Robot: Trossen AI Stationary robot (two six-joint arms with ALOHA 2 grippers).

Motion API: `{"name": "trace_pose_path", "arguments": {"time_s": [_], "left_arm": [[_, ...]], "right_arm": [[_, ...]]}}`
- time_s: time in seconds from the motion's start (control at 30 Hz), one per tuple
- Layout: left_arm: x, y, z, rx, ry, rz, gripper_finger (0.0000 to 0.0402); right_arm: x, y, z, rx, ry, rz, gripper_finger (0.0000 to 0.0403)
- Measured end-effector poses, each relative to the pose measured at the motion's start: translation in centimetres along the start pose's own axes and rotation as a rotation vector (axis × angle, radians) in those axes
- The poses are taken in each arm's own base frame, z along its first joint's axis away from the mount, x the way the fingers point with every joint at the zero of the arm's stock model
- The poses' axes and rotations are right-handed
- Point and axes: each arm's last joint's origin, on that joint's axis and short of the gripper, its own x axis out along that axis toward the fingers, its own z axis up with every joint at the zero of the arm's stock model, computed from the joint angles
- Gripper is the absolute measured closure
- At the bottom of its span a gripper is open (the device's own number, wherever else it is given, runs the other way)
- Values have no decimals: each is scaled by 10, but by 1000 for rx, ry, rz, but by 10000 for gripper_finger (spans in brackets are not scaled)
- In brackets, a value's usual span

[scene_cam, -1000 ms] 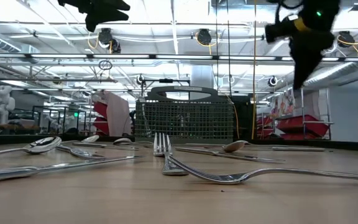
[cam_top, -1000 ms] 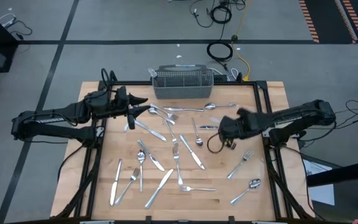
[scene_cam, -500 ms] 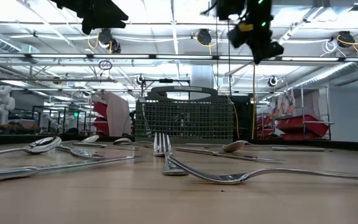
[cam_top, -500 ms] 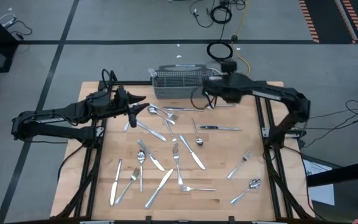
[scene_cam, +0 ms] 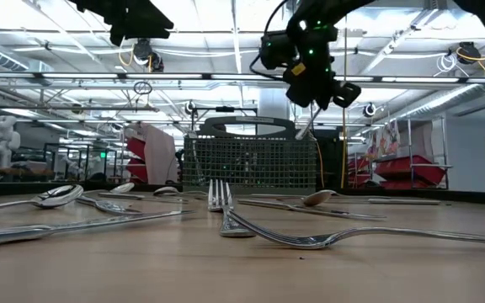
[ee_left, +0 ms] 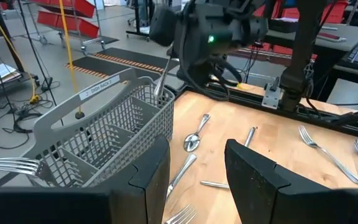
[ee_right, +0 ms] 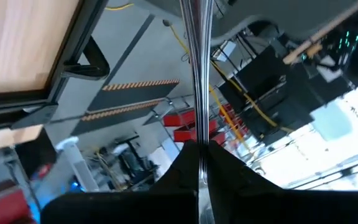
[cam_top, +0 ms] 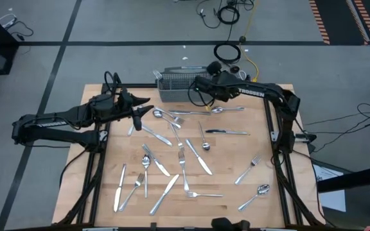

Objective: Sort silverware
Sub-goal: Put the silver spoon into the silverware organizer

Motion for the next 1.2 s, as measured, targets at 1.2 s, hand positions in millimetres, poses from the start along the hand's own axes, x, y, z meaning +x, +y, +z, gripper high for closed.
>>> {"name": "trace_pose_path", "arguments": {"time_s": [1.2], "left_arm": [[0,1,0,4,-2,22,245]], "right_arm": [[17,3,19,-94,-129,111,286]]}}
